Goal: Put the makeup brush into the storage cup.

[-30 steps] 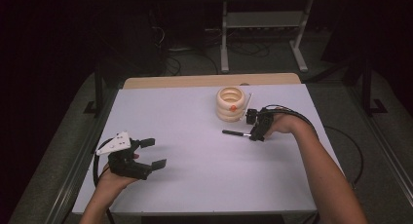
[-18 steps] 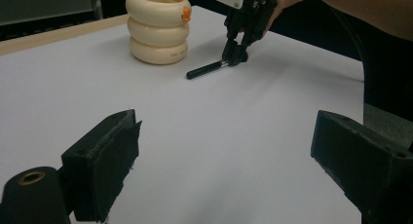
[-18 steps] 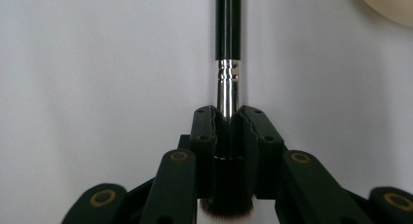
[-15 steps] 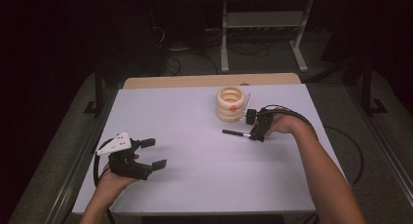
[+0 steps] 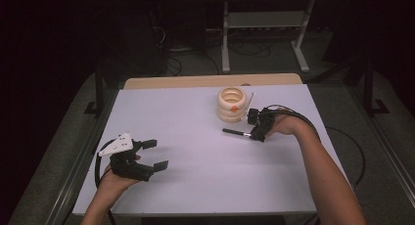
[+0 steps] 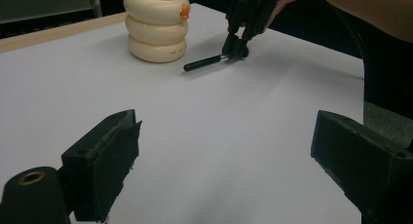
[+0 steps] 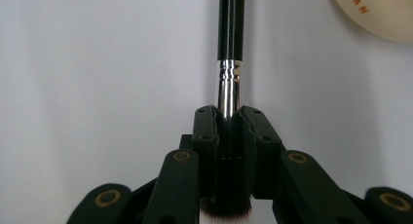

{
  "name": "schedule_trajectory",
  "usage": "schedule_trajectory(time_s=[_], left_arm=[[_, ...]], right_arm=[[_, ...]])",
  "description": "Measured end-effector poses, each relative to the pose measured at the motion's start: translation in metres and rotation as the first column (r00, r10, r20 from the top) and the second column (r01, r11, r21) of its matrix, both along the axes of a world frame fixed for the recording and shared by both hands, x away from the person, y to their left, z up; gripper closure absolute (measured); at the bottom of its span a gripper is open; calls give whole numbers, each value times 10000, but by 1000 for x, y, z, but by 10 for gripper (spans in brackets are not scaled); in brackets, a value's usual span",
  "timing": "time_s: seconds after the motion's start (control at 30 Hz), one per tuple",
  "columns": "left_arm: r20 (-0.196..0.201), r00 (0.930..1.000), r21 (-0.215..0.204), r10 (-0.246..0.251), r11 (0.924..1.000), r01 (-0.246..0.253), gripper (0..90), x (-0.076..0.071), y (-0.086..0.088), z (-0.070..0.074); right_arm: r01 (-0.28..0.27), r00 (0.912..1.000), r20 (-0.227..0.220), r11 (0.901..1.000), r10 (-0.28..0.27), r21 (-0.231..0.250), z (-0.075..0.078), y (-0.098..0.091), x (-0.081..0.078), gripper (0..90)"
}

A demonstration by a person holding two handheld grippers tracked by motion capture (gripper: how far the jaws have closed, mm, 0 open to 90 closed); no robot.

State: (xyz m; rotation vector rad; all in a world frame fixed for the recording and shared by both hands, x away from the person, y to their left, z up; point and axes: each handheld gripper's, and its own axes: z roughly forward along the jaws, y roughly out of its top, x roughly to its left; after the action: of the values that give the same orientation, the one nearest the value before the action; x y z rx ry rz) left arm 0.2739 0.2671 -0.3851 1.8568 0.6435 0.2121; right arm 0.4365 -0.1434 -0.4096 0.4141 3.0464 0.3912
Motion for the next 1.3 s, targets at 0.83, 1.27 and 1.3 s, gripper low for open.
schedule_trajectory(time_s=[0.83, 1.27, 1.3], left_arm=[[-58, 9991, 412, -424, 9982, 426, 98, 5, -8, -2], [79, 9947, 570, -1029, 9931, 1023, 98, 14, -21, 3], [104, 9942, 617, -1071, 9924, 1062, 98, 15, -22, 4]], right_arm=[[-238, 9996, 210, 9918, 213, 1254, 26, -3, -58, 766], [-592, 9980, 331, 9859, 547, 1562, 34, -3, -78, 766], [-630, 9977, 339, 9852, 583, 1591, 35, -3, -79, 766]])
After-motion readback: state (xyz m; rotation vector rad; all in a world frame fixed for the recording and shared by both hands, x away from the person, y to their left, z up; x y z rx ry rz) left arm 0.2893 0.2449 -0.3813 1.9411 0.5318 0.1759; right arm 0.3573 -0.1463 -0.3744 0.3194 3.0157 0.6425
